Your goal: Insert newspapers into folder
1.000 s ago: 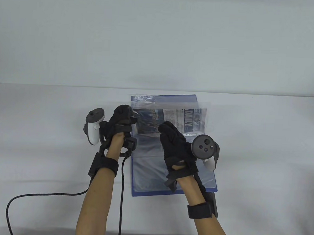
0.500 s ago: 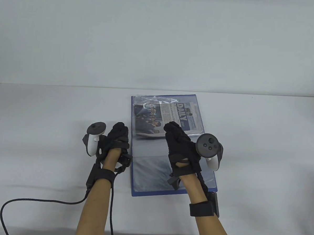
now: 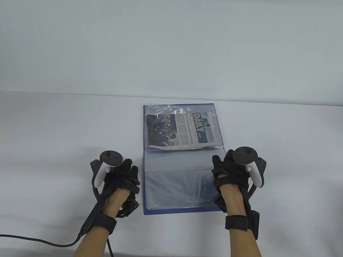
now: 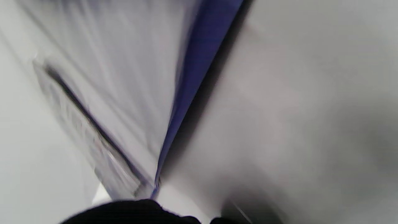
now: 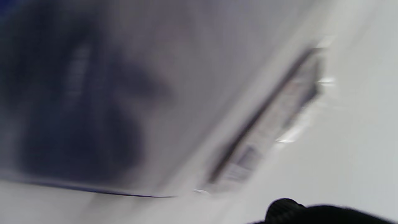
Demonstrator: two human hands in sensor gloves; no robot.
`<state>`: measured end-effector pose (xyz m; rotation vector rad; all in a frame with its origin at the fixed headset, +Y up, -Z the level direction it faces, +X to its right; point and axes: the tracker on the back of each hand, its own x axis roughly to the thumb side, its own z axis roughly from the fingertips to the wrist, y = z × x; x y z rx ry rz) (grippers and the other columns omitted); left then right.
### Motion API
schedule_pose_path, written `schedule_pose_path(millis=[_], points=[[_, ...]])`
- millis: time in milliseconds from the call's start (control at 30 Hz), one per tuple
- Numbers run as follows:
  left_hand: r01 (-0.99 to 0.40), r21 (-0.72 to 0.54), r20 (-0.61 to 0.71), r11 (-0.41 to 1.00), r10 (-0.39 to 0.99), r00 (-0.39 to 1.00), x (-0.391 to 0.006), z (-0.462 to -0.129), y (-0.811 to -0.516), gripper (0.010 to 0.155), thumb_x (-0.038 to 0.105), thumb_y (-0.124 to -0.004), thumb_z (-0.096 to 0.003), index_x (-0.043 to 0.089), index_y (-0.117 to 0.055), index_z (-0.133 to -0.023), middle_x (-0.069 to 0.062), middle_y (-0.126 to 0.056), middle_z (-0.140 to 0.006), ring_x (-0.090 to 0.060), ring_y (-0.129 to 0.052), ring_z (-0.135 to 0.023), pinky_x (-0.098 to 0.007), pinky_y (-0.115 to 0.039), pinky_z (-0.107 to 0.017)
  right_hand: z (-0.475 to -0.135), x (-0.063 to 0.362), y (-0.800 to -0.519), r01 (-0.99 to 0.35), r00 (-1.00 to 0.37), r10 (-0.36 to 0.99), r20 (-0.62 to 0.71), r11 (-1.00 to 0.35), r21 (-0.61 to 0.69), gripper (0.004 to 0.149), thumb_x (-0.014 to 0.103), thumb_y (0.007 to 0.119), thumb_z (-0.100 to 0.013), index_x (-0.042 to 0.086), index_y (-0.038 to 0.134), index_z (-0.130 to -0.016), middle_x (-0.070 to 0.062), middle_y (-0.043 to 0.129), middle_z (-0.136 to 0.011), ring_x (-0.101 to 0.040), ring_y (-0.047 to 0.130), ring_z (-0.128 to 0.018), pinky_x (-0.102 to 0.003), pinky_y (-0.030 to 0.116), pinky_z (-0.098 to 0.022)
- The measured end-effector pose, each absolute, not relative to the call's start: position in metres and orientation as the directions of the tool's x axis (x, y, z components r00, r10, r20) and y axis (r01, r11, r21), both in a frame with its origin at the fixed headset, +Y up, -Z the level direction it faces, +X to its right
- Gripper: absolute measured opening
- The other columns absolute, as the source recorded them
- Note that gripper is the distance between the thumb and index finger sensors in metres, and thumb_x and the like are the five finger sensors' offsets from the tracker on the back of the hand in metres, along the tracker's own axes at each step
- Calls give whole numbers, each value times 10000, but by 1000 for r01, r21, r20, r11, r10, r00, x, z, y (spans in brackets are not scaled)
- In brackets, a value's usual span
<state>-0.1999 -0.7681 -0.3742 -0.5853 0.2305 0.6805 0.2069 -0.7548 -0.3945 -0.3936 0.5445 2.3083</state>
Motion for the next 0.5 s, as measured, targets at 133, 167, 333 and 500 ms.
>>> schedule_pose_path(millis=[133, 167, 333, 500], points=[[-539, -486, -252, 688, 480, 840, -172, -367, -767, 765, 538, -503, -619, 277, -57, -1183, -160, -181, -1246, -445, -135, -1114, -596, -233, -849, -392, 216, -791, -776, -625, 612, -484, -555, 299, 861, 484, 573, -622, 66, -62, -1024, -288, -52, -1002, -565, -109, -847, -694, 32, -538], [-536, -501, -238, 679, 487, 840, -167, -366, -766, 769, 541, -501, -619, 279, -45, -1180, -152, -193, -1248, -441, -149, -1118, -593, -244, -852, -392, 211, -790, -770, -633, 612, -474, -560, 305, 850, 480, 576, -622, 75, -44, -1038, -296, -102, -979, -560, -172, -811, -692, -3, -509], [-620, -515, -228, 592, 603, 765, -159, -368, -764, 740, 532, -499, -621, 323, -71, -1188, -139, -301, -1241, -428, -223, -1121, -584, -276, -855, -399, 198, -778, -710, -704, 584, -405, -574, 407, 807, 471, 577, -620, 33, 80, -1080, -352, 33, -1000, -626, -34, -847, -731, 118, -563], [-767, -448, -338, 459, 707, 621, -193, -371, -759, 662, 528, -502, -620, 340, -311, -1225, -192, -419, -1206, -469, -380, -1076, -591, -358, -845, -396, 197, -763, -789, -609, 687, -397, -470, 397, 742, 459, 584, -622, -7, 266, -1104, -380, 186, -1005, -638, 167, -871, -728, 220, -593]])
